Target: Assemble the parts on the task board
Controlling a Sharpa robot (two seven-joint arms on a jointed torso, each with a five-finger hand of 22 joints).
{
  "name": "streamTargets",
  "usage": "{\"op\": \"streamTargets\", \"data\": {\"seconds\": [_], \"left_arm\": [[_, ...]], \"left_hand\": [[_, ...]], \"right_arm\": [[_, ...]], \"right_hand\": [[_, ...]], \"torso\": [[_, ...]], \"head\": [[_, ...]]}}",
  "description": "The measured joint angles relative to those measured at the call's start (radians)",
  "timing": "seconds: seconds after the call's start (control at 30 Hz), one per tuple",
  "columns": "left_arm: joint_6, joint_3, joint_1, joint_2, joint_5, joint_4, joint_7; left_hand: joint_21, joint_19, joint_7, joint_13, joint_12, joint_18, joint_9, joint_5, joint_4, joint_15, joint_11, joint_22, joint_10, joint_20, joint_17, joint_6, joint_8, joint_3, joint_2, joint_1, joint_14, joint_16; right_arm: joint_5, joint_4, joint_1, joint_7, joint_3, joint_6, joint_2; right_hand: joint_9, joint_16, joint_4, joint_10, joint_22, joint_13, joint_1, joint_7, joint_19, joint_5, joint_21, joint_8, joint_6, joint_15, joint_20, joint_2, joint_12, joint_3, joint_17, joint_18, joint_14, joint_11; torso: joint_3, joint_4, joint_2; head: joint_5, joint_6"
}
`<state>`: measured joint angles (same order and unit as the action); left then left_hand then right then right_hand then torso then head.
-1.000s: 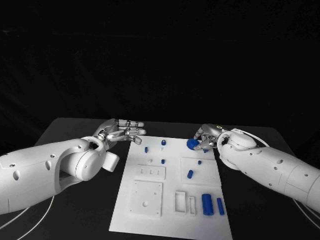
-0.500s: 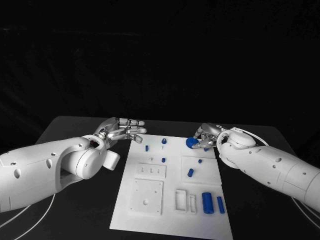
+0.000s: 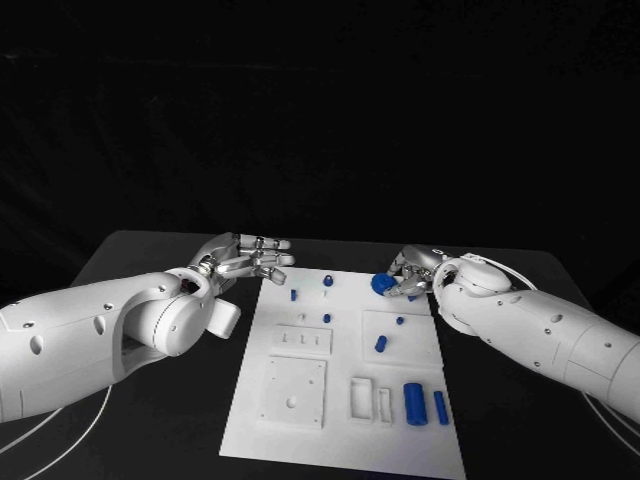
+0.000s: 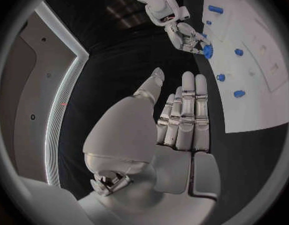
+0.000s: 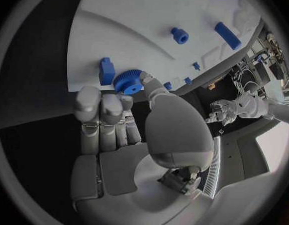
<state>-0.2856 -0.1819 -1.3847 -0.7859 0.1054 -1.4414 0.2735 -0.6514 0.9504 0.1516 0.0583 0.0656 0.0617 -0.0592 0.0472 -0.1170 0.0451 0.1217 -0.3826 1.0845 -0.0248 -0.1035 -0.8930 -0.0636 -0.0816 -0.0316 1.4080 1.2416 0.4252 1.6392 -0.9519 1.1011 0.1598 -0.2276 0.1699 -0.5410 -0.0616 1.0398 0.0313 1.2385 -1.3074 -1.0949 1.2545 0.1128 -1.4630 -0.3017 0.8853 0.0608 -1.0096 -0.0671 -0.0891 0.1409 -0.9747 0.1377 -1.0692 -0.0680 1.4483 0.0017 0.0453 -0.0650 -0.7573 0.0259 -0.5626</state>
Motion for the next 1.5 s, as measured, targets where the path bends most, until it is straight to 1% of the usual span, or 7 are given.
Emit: {"op": "streamTargets", "data": {"seconds": [0.13, 0.4, 0.63, 0.87, 1.17, 1.33, 1.5], "left_arm": [[0.0, 0.0, 0.0, 0.0, 0.0, 0.001, -0.001], [0.0, 0.0, 0.0, 0.001, 0.001, 0.002, -0.001], [0.001, 0.0, 0.0, 0.003, 0.001, 0.003, -0.002], [0.001, 0.0, 0.0, 0.004, 0.001, 0.003, -0.004], [0.002, 0.0, 0.0, 0.004, 0.002, 0.004, -0.006], [0.002, 0.0, 0.0, 0.004, 0.003, 0.004, -0.007], [0.003, 0.0, 0.0, 0.005, 0.003, 0.004, -0.008]], "left_hand": [[0.0, 0.0, 0.0, 0.0, 0.0, 0.0, 0.0, 0.0, 0.0, 0.0, -0.003, 0.002, -0.003, 0.0, 0.0, 0.0, 0.0, 0.0, 0.0, 0.0, 0.0, 0.0], [0.0, 0.0, 0.0, 0.0, 0.0, 0.0, 0.0, 0.0, 0.0, 0.0, -0.004, 0.004, -0.003, 0.0, 0.001, 0.0, 0.0, 0.0, 0.0, 0.0, 0.0, 0.0], [0.0, 0.0, 0.0, 0.0, 0.0, 0.0, 0.0, 0.0, 0.0, 0.0, -0.004, 0.003, -0.003, 0.0, 0.001, 0.0, 0.0, 0.0, 0.0, 0.0, 0.0, 0.0], [0.0, 0.0, 0.0, 0.0, 0.0, 0.0, 0.0, 0.0, 0.003, 0.0, -0.003, 0.005, -0.003, 0.0, 0.001, 0.0, 0.0, -0.003, 0.0, 0.0, 0.0, 0.0], [0.0, 0.0, 0.0, 0.0, 0.0, 0.0, 0.0, 0.0, 0.003, 0.0, -0.003, 0.005, -0.003, 0.0, 0.001, 0.0, 0.0, -0.003, 0.0, 0.0, 0.0, 0.0], [0.0, 0.0, 0.0, 0.0, 0.0, 0.0, 0.0, 0.0, 0.003, 0.0, -0.003, 0.005, -0.003, 0.0, 0.001, 0.0, 0.0, -0.003, 0.0, 0.0, 0.0, 0.0], [0.0, 0.0, 0.004, 0.0, 0.0, 0.0, 0.0, 0.0, 0.003, 0.0, 0.0, 0.008, -0.007, 0.0, 0.001, 0.004, 0.0, -0.003, 0.0, 0.0, 0.0, 0.0]], "right_arm": [[0.0, -0.001, 0.0, 0.001, 0.0, -0.001, 0.0], [-0.001, -0.001, 0.0, 0.005, 0.0, -0.003, 0.001], [-0.001, 0.0, 0.001, 0.013, 0.0, -0.003, 0.005], [0.0, 0.001, 0.002, 0.025, -0.001, -0.001, 0.01], [0.012, -0.001, 0.003, 0.047, -0.001, 0.006, 0.017], [0.037, -0.005, 0.002, 0.066, 0.004, 0.02, 0.024], [0.074, -0.012, 0.002, 0.091, 0.014, 0.04, 0.03]], "right_hand": [[0.0, 0.0, -0.013, 0.0, 0.0, 0.0, -0.015, 0.0, 0.0, -0.031, 0.004, 0.0, 0.0, 0.0, 0.0, -0.001, 0.0, -0.013, -0.002, 0.0, 0.0, 0.0], [0.0, 0.004, -0.019, 0.0, 0.0, 0.0, -0.019, 0.0, 0.0, -0.032, 0.004, 0.0, 0.0, 0.0, 0.0, -0.005, 0.0, -0.019, -0.005, 0.0, 0.0, 0.0], [-0.001, 0.007, -0.103, 0.006, 0.0, -0.006, -0.048, -0.01, 0.0, -0.019, 0.013, 0.0, -0.025, 0.0, 0.0, -0.003, -0.003, -0.039, -0.01, 0.0, 0.0, -0.005], [-0.003, 0.011, -0.135, 0.011, 0.0, -0.01, -0.048, -0.021, 0.0, -0.004, 0.014, -0.003, -0.058, -0.001, 0.0, -0.003, -0.005, -0.053, -0.012, 0.0, 0.001, -0.007], [-0.006, 0.011, -0.162, 0.013, -0.001, -0.013, -0.049, -0.021, 0.0, 0.004, 0.017, -0.003, -0.059, -0.003, 0.0, 0.006, -0.005, -0.079, -0.014, 0.0, 0.003, -0.009], [-0.005, 0.011, -0.173, 0.02, -0.001, -0.015, -0.039, -0.025, 0.0, 0.035, 0.023, -0.003, -0.08, -0.003, 0.0, 0.016, -0.012, -0.069, -0.015, 0.0, 0.003, -0.009], [-0.005, 0.015, -0.146, 0.027, -0.001, -0.02, -0.034, -0.031, 0.0, 0.096, 0.029, -0.003, -0.11, -0.006, 0.0, 0.021, -0.012, 0.006, -0.016, 0.0, 0.006, -0.016]], "torso": [[0.0, 0.0, 0.0], [-0.0004, 0.0, 0.001], [-0.0007, 0.0002, 0.001], [-0.0009, 0.0005, 0.0], [-0.0012, 0.0005, 0.0], [-0.0012, 0.0009, -0.001], [-0.0012, 0.001, -0.001]], "head": [[0.0, -0.001], [-0.001, -0.001], [-0.001, -0.001], [0.0, 0.0], [0.001, -0.002], [0.0, -0.004], [0.001, -0.005]]}}
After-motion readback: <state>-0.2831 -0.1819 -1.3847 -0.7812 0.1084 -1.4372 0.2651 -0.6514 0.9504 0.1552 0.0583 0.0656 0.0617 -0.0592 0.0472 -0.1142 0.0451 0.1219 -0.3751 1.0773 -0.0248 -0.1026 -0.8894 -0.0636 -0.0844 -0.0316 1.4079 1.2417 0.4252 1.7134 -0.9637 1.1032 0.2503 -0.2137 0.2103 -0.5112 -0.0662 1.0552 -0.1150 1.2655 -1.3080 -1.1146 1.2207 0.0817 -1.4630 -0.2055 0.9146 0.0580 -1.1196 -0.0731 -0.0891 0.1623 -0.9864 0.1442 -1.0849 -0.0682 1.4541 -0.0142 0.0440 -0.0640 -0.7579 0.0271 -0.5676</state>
